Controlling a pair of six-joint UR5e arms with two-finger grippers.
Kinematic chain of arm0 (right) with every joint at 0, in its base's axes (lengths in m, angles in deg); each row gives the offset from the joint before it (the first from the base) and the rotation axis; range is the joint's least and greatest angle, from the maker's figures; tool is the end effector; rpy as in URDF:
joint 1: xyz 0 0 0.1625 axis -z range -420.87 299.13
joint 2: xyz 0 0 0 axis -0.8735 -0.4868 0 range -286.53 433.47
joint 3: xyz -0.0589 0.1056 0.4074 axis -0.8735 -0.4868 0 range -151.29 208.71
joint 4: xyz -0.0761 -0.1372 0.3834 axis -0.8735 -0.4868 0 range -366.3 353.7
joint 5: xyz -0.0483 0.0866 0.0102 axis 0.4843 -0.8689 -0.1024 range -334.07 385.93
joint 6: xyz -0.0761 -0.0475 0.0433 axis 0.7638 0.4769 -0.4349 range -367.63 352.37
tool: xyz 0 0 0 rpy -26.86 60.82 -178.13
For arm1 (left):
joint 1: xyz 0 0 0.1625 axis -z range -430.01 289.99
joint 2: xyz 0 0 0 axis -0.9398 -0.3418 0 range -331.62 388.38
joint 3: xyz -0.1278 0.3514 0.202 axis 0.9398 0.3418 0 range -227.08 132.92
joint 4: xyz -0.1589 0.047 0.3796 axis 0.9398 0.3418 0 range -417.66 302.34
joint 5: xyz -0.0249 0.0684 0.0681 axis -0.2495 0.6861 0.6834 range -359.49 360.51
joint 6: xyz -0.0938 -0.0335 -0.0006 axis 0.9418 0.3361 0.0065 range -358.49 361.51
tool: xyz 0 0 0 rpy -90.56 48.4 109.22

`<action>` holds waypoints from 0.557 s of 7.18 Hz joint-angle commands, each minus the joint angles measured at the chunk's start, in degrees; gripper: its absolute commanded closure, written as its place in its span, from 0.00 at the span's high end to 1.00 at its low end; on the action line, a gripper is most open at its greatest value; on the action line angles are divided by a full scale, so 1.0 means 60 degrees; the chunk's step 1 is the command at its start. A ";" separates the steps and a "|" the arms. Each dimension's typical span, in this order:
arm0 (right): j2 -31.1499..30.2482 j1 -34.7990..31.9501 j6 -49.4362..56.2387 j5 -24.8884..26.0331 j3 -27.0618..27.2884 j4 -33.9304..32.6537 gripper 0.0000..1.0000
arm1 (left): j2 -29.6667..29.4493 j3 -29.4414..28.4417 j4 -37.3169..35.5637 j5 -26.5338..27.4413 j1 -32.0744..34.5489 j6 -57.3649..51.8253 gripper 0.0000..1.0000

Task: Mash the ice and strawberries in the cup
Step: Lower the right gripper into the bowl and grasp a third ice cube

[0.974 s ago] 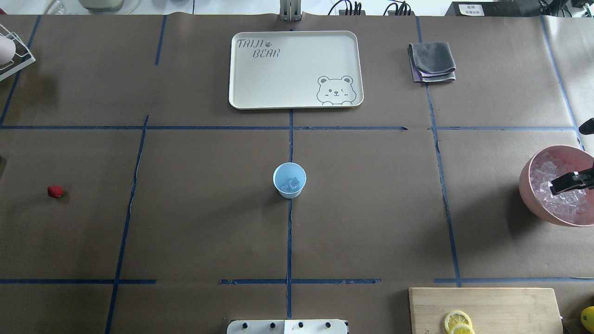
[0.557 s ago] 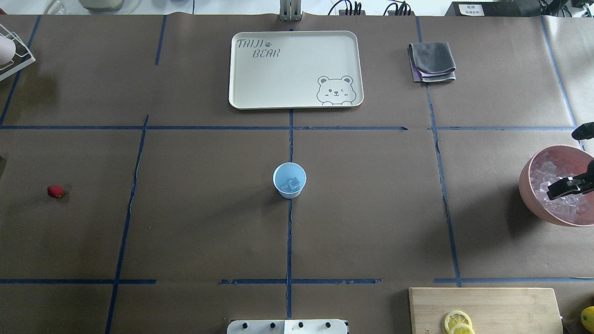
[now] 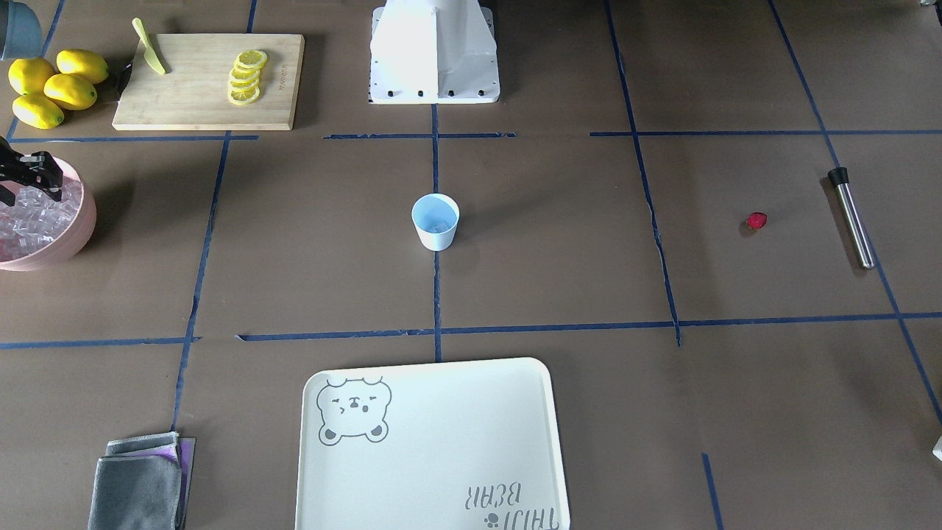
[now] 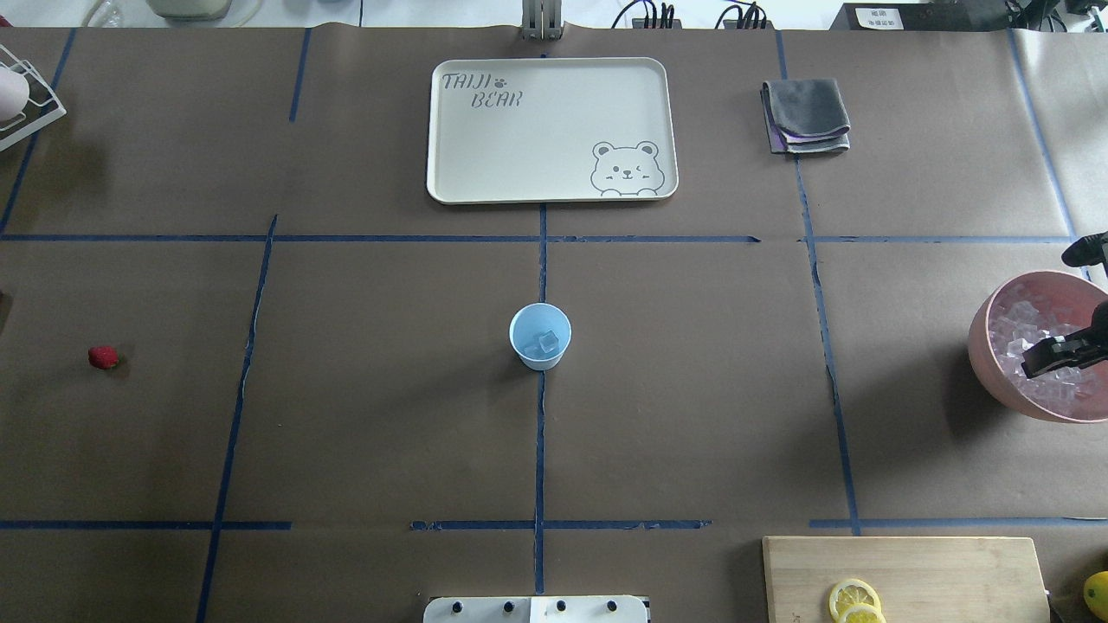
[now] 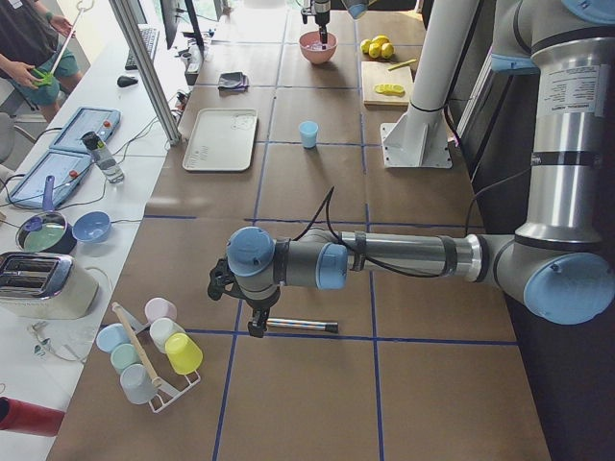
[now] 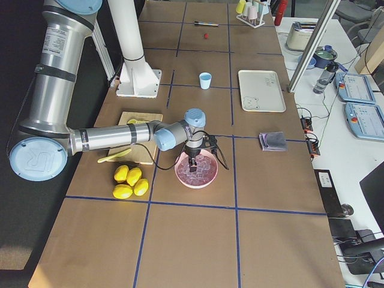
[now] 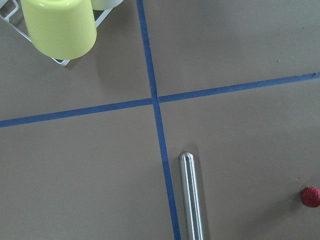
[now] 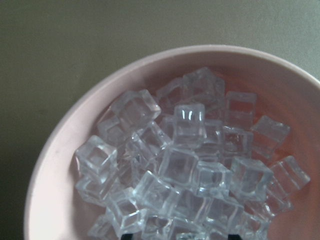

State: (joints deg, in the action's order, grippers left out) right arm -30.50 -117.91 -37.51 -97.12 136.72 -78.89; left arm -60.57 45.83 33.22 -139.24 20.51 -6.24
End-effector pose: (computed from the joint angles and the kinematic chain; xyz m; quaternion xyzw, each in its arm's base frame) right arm -0.1578 -0.3887 0.5886 0.0066 -0.3315 -0.0782 0.9402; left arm -0.0617 -0.4863 0.6343 0.0519 0.4179 0.0672 0.9045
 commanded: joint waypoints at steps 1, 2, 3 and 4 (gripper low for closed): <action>-0.0001 0.0001 0.0000 0.0000 -0.0042 0.0012 0.70 | 0.0000 0.0000 0.0000 0.0000 0.0000 0.0003 1.00; -0.0015 0.0001 0.0000 -0.0014 -0.0042 0.0012 0.69 | 0.0000 0.0000 0.0000 0.0000 0.0000 0.0003 1.00; -0.0030 0.0001 0.0000 -0.0015 -0.0042 0.0012 0.60 | 0.0000 -0.0015 0.0000 -0.0058 0.0000 0.0003 1.00; -0.0059 -0.0014 0.0000 -0.0015 -0.0028 0.0012 0.30 | 0.0000 0.0000 0.0000 -0.0058 0.0000 0.0003 1.00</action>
State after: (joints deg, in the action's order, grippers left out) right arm -30.68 -117.92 -37.51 -97.20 136.48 -78.81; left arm -60.57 45.79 33.22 -139.46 20.51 -6.23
